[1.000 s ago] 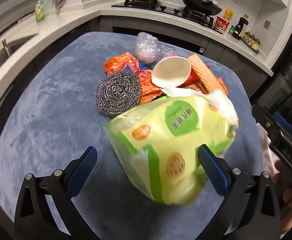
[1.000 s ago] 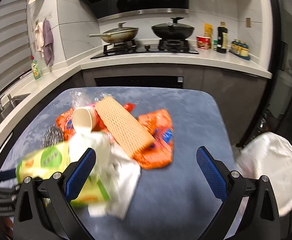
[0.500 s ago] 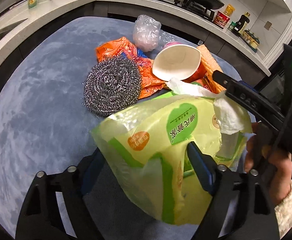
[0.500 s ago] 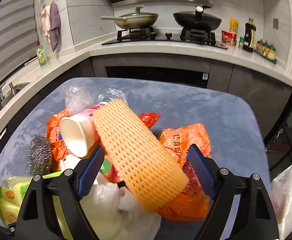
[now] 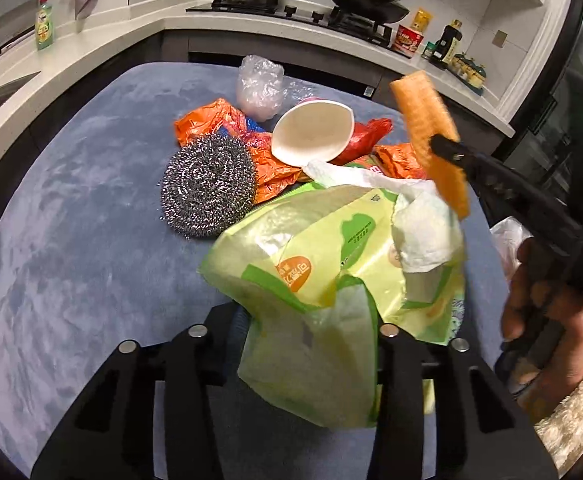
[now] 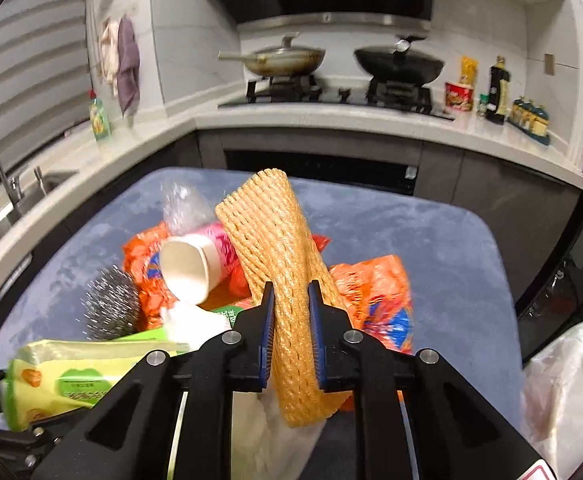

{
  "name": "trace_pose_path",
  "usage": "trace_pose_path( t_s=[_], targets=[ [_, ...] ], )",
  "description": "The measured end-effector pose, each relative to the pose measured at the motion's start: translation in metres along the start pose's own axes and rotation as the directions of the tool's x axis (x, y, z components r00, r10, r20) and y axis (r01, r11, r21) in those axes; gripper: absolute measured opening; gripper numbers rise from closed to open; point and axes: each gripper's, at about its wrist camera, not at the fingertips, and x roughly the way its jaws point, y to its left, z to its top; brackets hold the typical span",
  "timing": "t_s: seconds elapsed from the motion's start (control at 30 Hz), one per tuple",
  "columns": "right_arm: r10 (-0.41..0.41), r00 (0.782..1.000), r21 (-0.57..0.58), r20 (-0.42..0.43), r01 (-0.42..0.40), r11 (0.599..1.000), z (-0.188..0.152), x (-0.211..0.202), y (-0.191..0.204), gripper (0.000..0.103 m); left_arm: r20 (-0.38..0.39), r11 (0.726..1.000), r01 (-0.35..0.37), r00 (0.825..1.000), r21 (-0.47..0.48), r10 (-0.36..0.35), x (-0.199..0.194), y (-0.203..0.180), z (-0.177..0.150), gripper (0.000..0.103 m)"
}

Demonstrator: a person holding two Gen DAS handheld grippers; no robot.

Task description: Collect trash

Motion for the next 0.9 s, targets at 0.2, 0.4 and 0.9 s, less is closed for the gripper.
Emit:
trace_pose_path(
  t_s=[0.2,0.4,0.9],
  targets=[
    [-0.05,0.997,0.066,0.053,0.046,0.997,-0.006,-0.055,-0.023,0.015,0.025,0.999,0.005,1.0,0.033,-0.006,-0.025,-0.008,-0.01,0.035],
    [-0.126,0.99,0.107,0.061,0.119,0.987,-0.03,-0.097,-0.046,0.015,0.041,0.997,0.023,0.999,0.075,-0.027,-0.051,-0.023,-0.023,0.034],
    [-0.083,0.996,0.203,0.027,0.076,0.976,-0.09,-0.151,-0.058,0.016,0.159,0.995,-0.003,0.987,0.096,-0.012,-0.104,-0.041,-0.016,0.032]
  ],
)
